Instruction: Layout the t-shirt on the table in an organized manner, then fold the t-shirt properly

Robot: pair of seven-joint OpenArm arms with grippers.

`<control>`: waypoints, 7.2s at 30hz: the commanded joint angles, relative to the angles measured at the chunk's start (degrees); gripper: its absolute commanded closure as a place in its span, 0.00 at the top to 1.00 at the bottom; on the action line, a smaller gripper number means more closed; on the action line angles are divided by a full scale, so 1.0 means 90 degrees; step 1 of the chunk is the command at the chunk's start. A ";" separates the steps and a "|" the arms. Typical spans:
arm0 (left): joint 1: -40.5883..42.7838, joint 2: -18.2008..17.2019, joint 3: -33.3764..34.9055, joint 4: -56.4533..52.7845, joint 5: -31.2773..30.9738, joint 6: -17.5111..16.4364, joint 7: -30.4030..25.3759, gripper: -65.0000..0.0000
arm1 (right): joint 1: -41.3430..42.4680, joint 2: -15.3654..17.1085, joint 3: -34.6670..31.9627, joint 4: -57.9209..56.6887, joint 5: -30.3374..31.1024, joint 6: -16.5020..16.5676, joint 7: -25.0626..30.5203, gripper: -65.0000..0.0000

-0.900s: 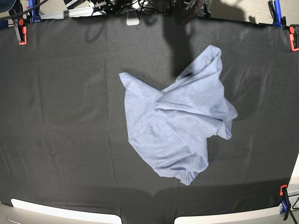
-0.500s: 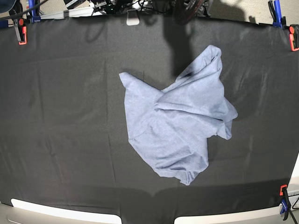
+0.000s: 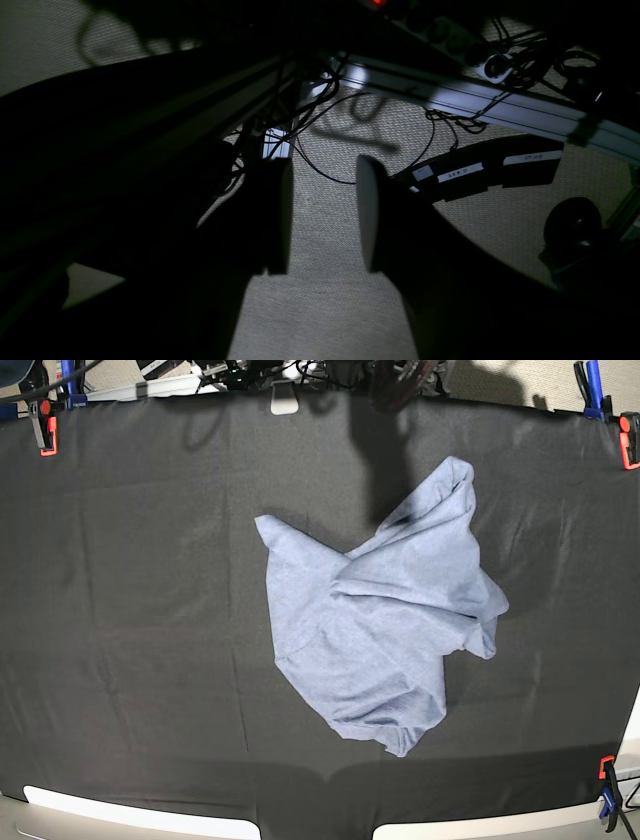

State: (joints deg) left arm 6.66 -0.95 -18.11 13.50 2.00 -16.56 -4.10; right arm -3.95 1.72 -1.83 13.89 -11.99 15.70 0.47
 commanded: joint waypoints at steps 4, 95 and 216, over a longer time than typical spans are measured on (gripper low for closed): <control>0.0049 0.0015 -0.0017 0.0012 0.0017 -0.0068 -0.0046 0.19 | 0.0007 0.0005 -0.0007 0.0034 0.0041 0.0090 0.0061 0.33; 0.1008 -0.1817 -0.0061 1.1084 -0.2973 -0.0639 0.3694 0.31 | -0.3446 0.2392 -0.1209 1.2961 0.1540 -0.0461 -0.3718 0.33; -0.1394 -0.3281 0.0017 0.6841 -0.1736 0.0886 0.2603 0.00 | 0.3507 -0.1191 -0.0304 0.4316 0.2589 0.0197 -0.4325 0.49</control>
State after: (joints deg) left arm -4.80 -29.23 -17.58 74.13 -13.50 -9.06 20.97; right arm 25.69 -8.58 -4.45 51.86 10.57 16.56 -39.09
